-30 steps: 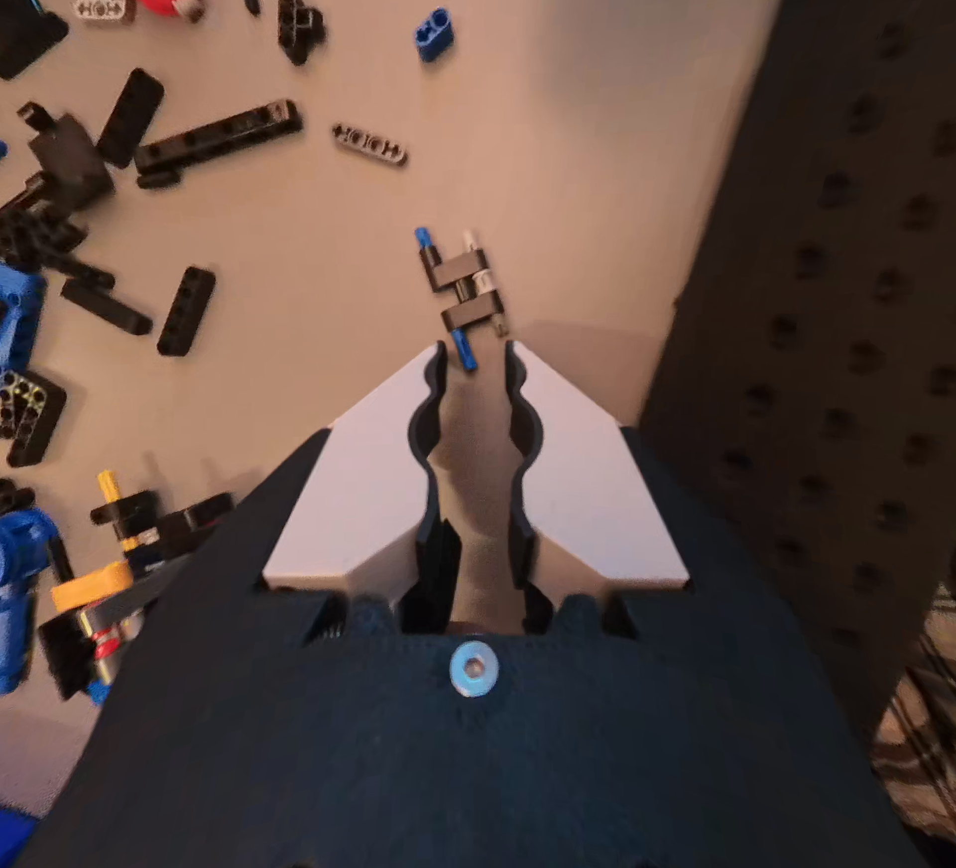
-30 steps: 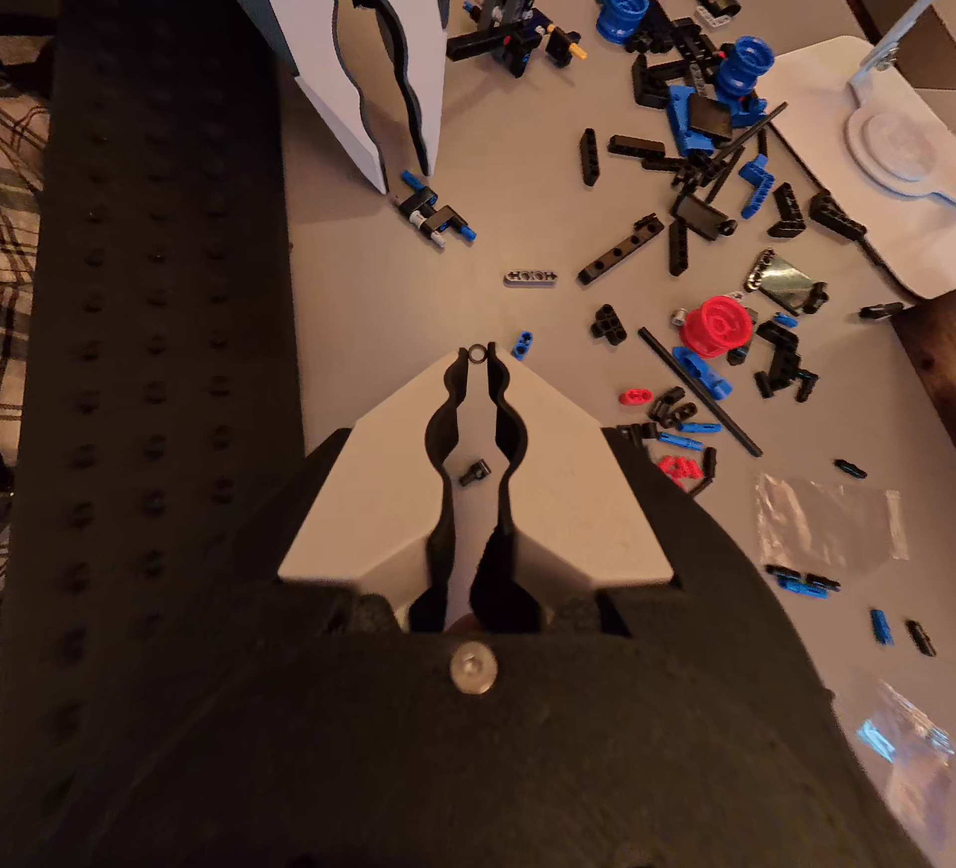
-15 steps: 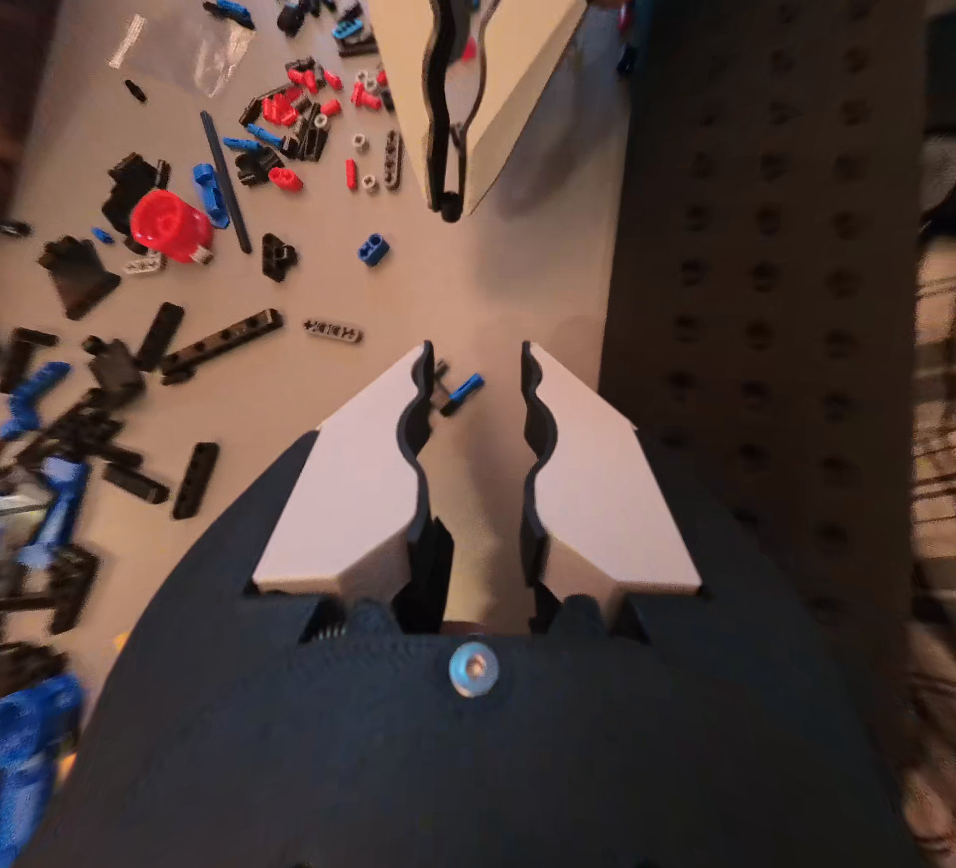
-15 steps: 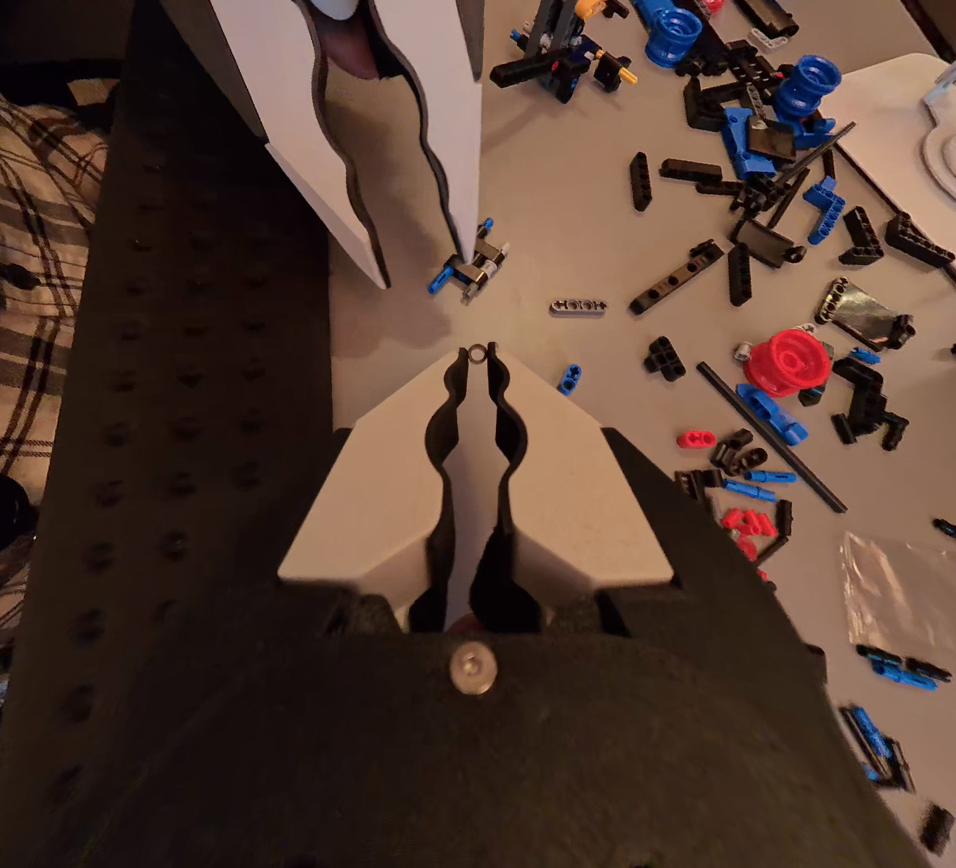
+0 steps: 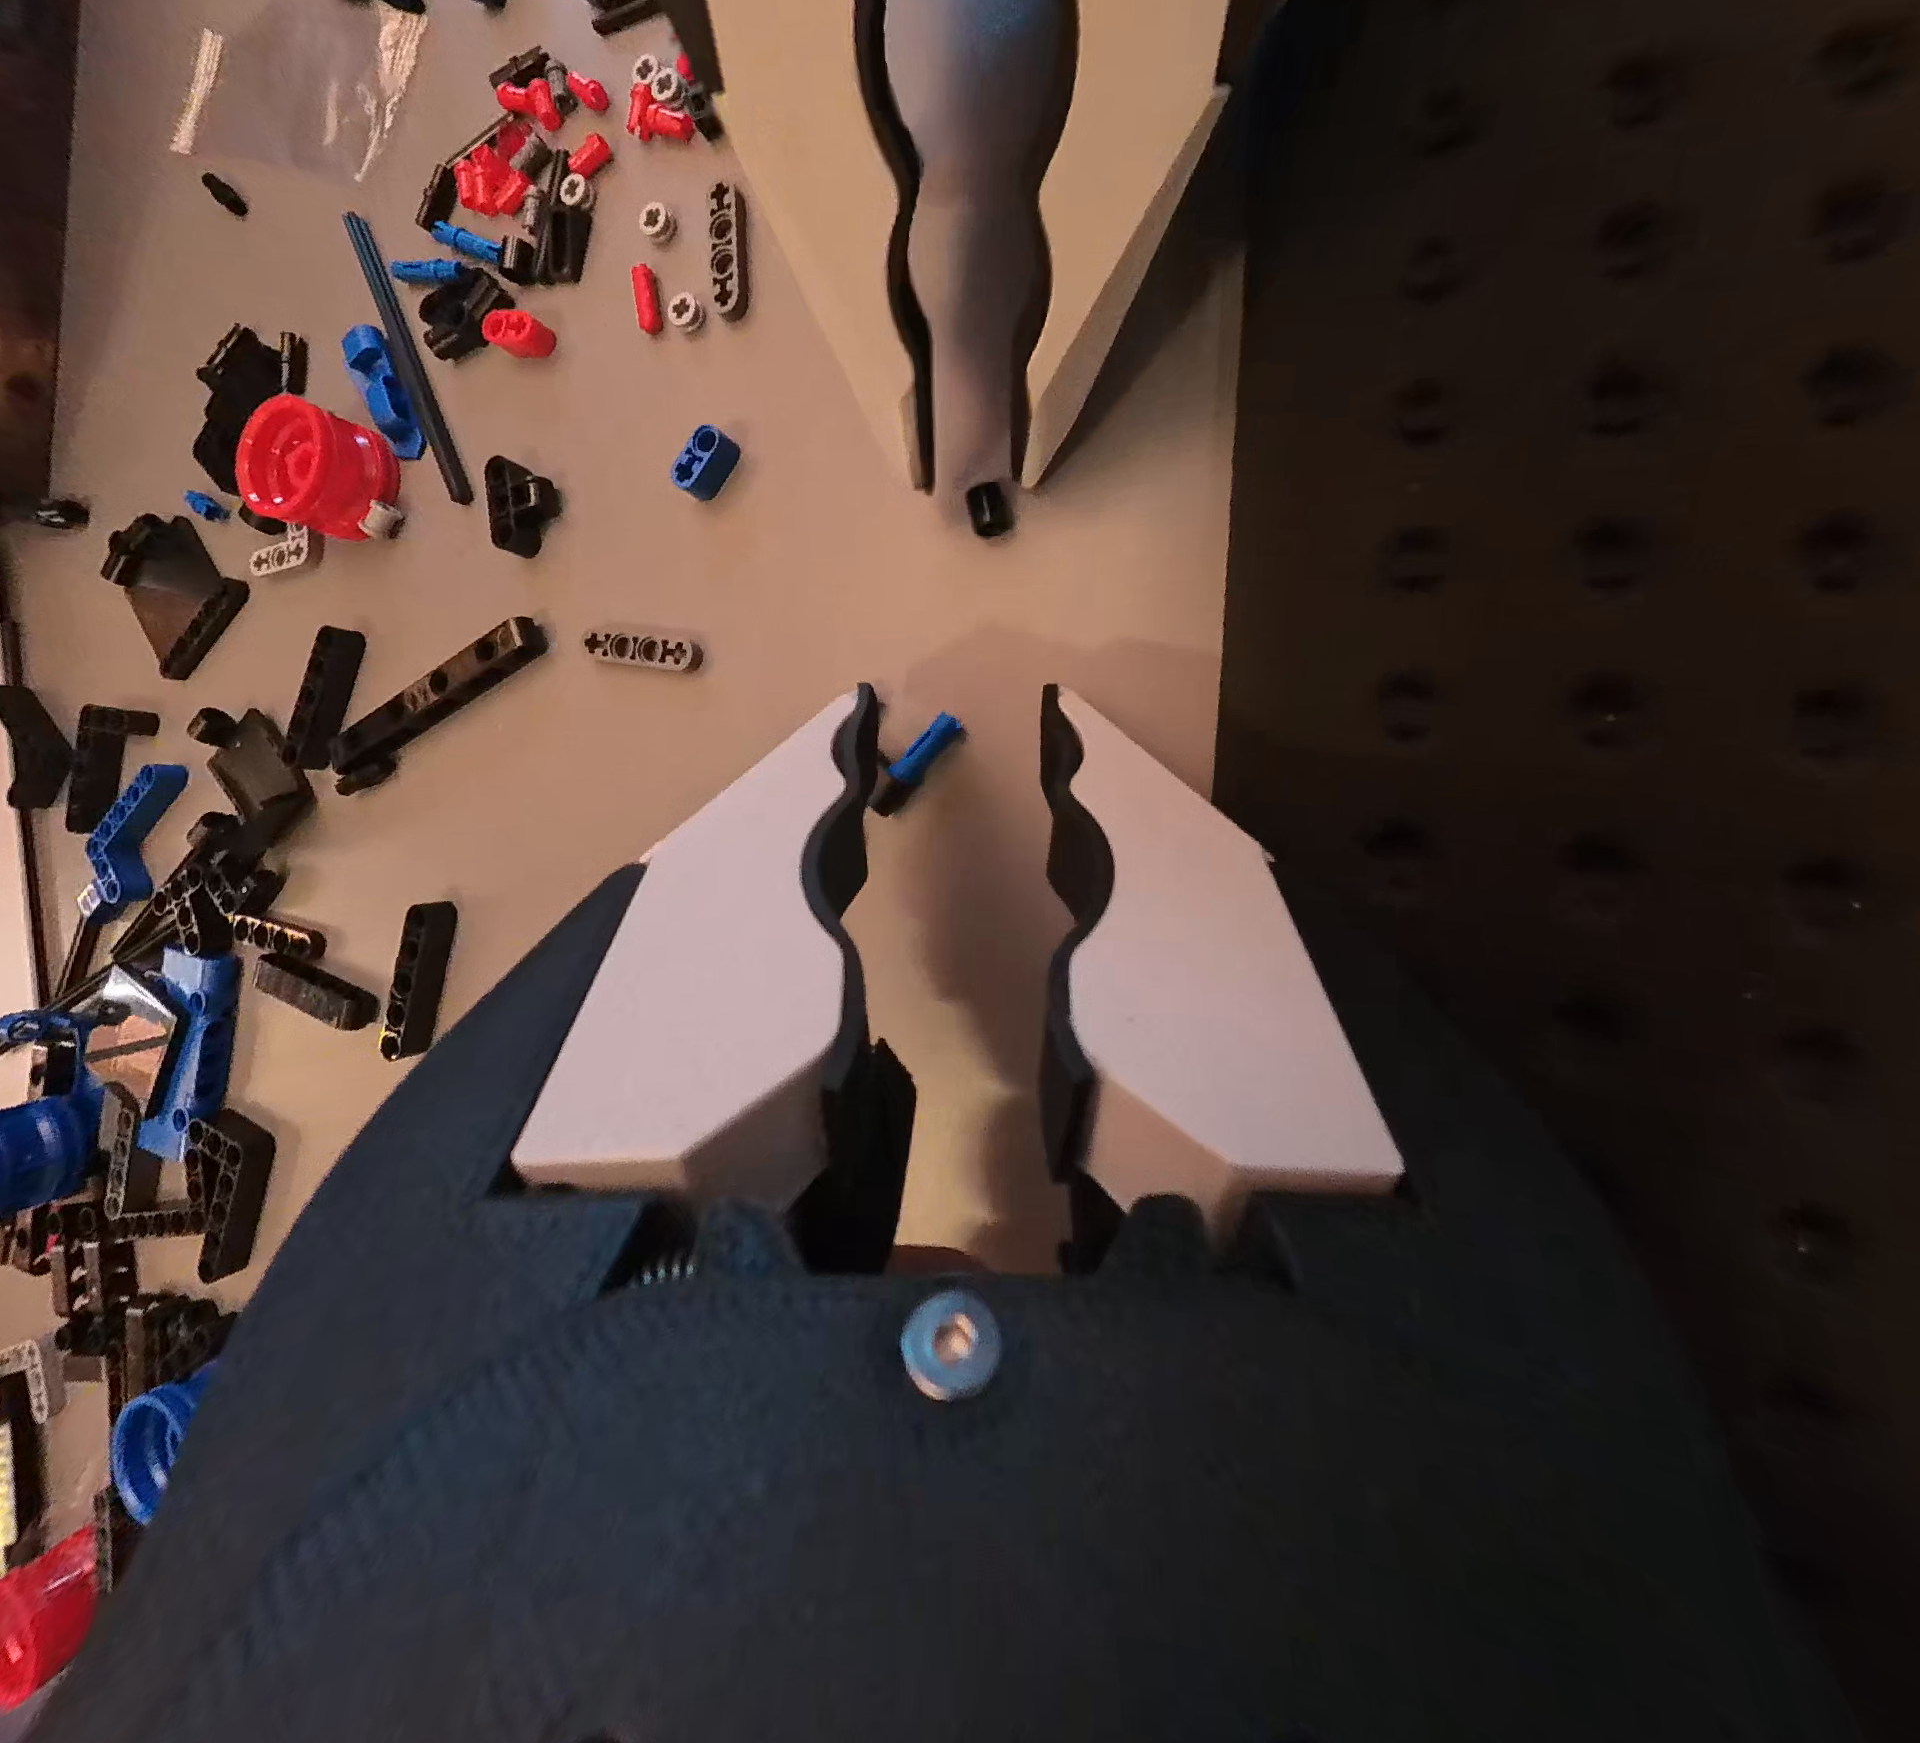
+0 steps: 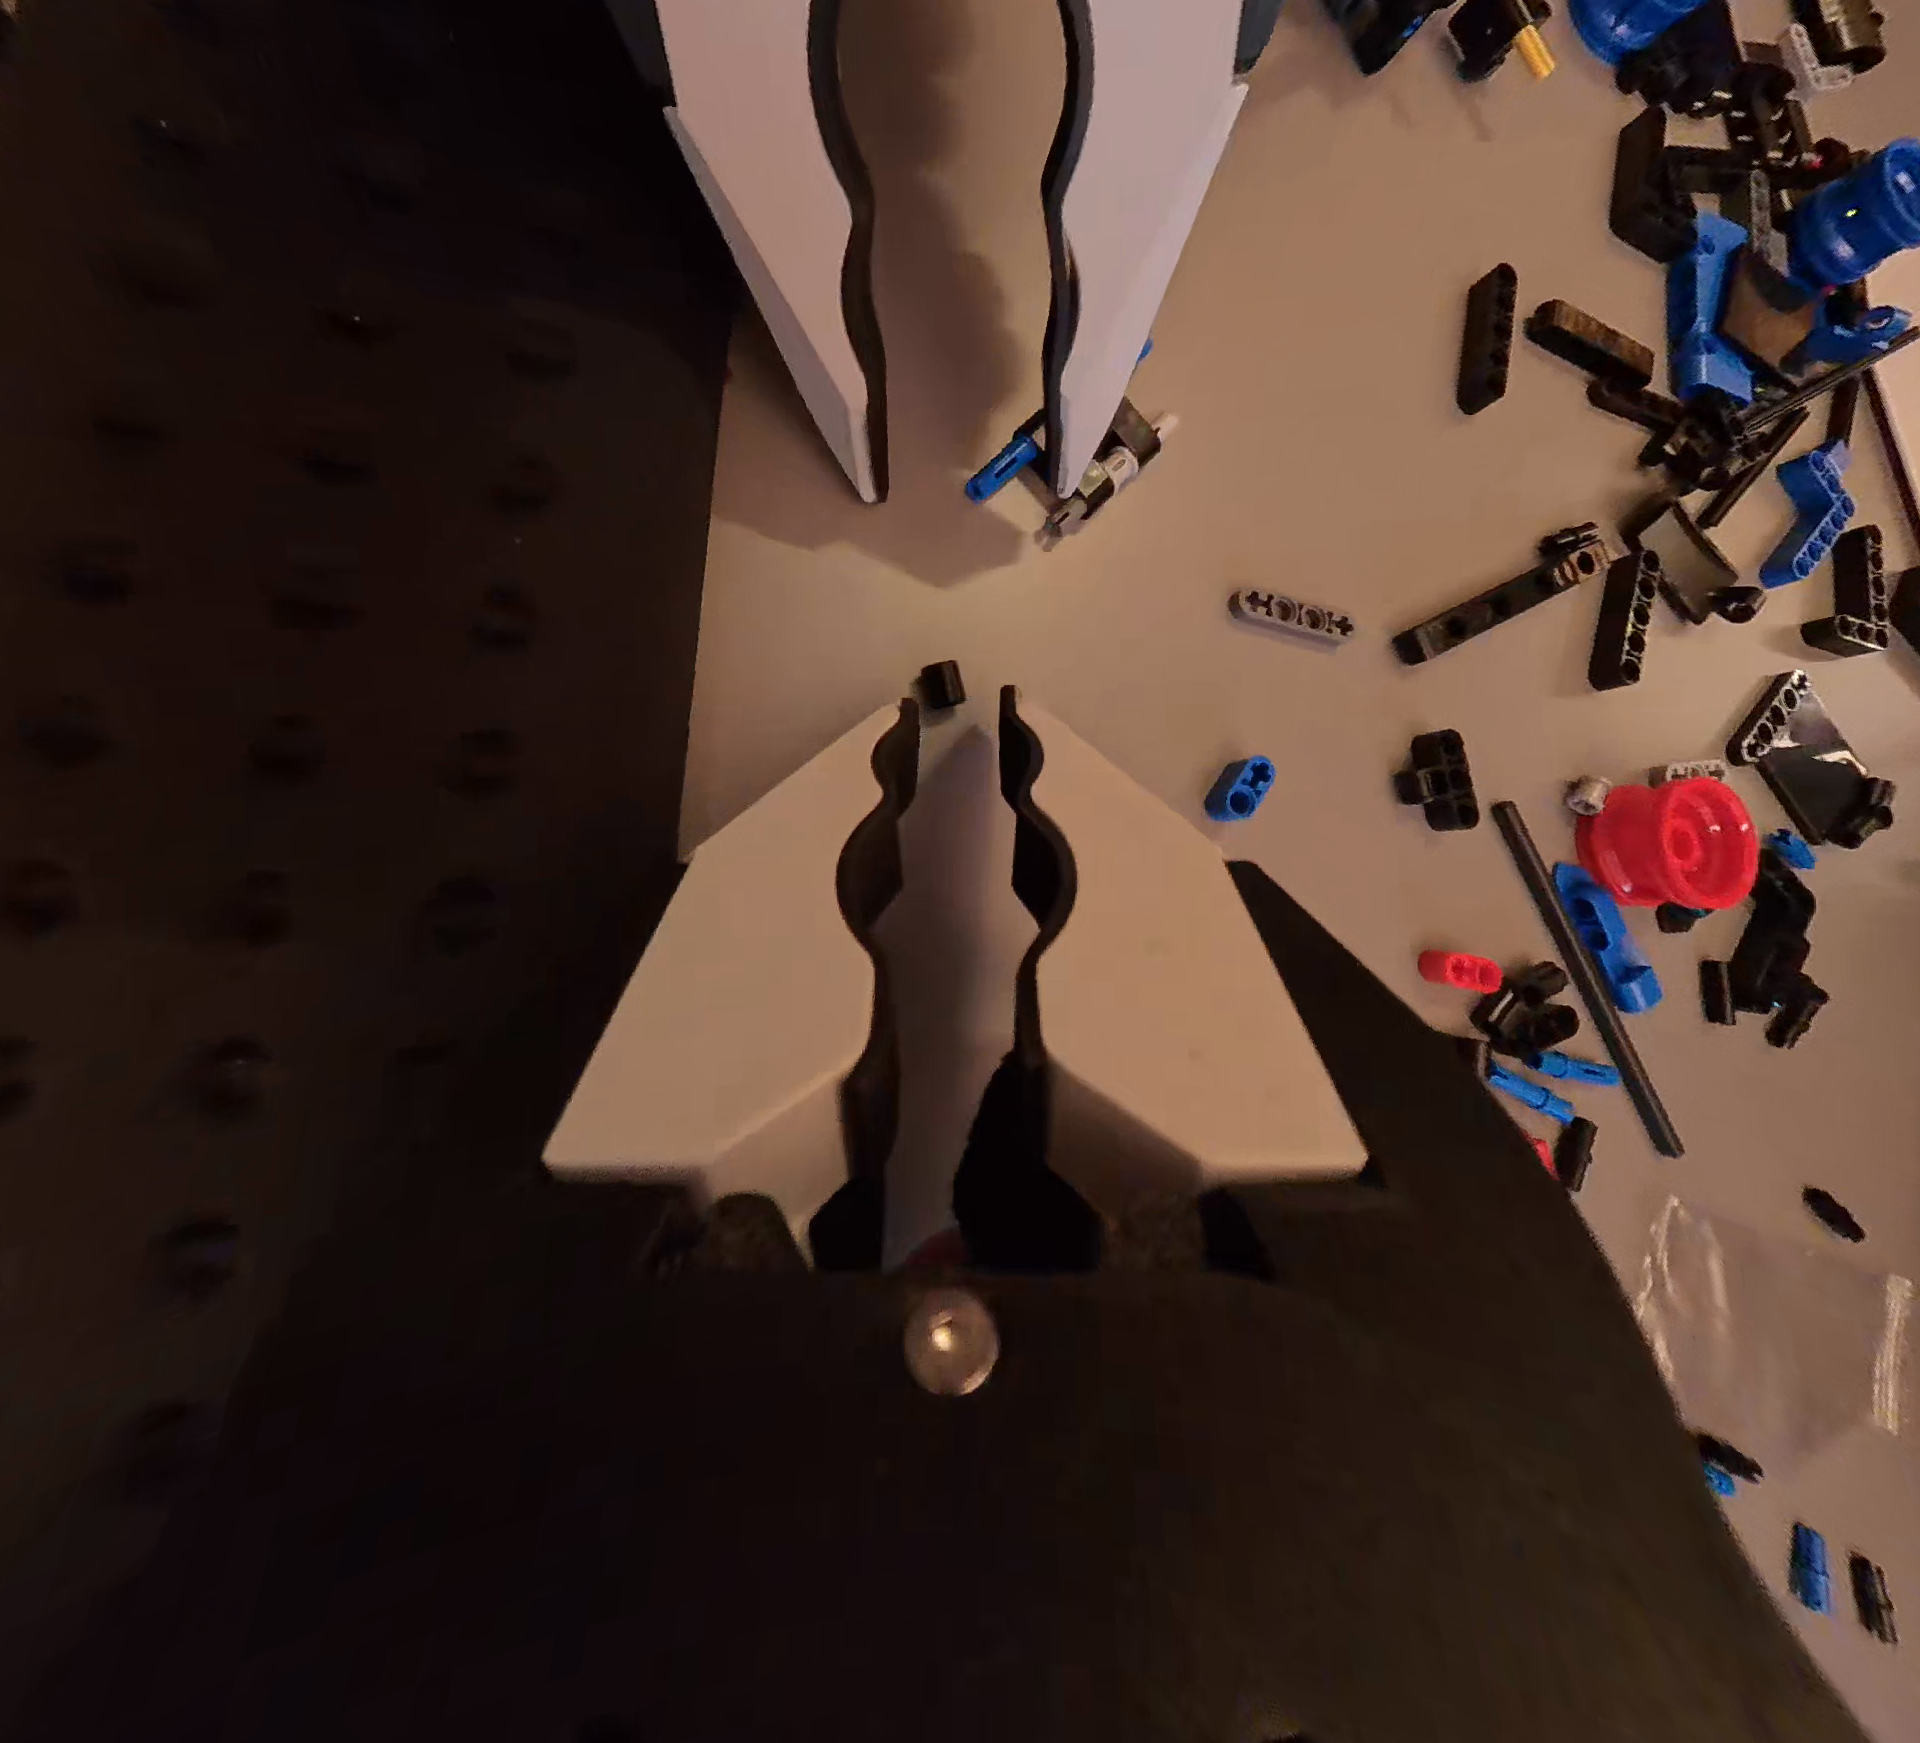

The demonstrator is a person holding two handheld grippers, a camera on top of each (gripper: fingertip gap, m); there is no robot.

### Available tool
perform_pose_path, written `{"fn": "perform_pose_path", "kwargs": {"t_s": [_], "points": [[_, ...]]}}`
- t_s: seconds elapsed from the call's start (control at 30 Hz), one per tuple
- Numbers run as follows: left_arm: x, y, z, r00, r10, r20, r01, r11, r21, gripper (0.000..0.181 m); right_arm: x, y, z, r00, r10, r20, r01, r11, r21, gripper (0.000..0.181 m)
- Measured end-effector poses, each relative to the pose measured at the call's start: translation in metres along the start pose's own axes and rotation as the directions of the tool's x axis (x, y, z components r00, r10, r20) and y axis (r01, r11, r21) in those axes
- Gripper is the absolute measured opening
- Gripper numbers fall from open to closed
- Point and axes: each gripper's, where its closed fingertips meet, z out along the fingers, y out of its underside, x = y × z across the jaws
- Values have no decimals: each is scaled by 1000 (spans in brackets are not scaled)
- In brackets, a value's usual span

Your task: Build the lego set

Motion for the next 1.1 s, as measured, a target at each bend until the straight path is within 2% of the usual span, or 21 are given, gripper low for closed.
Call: {"fn": "perform_pose_path", "kwargs": {"t_s": [0.23,0.33,0.53,0.73,0.87,0.97,1.07,1.1], "points": [[-11,12,-9,1000,16,26,-16,1000,-16,32,-3,-5,2,999,19,38,-19,1000,4,9],[-22,17,-16,999,19,41,-18,1000,-25,31,-5,-6,6,998,20,52,-20,1000,-9,0],[-31,27,-17,990,142,-1,-142,988,-58,35,-1,-9,10,997,52,56,-52,999,-13,0],[-32,29,-12,971,233,-44,-236,969,-76,37,-12,-13,1,991,5,134,-7,1000,16,16],[-35,30,-9,968,238,-81,-244,967,-71,36,-16,-14,9,982,-12,186,13,1000,-4,10],[-34,29,-7,967,232,-102,-239,969,-65,32,-17,-17,11,979,-3,205,2,1000,3,5],[-26,30,-5,967,212,-140,-221,974,-51,11,-17,-18,13,979,22,202,-25,1000,9,4],[-25,29,-5,969,207,-132,-214,976,-42,9,-15,-18,13,980,38,194,-39,999,5,4]]}}
